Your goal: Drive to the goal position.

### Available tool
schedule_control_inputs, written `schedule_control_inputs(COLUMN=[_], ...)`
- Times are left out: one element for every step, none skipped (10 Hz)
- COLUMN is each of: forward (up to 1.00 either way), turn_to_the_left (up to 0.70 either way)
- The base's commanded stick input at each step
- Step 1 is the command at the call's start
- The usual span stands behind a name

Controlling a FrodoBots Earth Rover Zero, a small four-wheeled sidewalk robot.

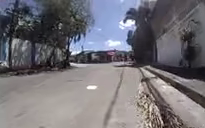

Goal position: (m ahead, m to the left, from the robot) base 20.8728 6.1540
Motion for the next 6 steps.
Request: schedule_control_inputs(forward=[0.85,0.85,0.85,0.85,0.85,0.85], turn_to_the_left=[0.00,0.06,0.10,0.04,0.01,0.02])
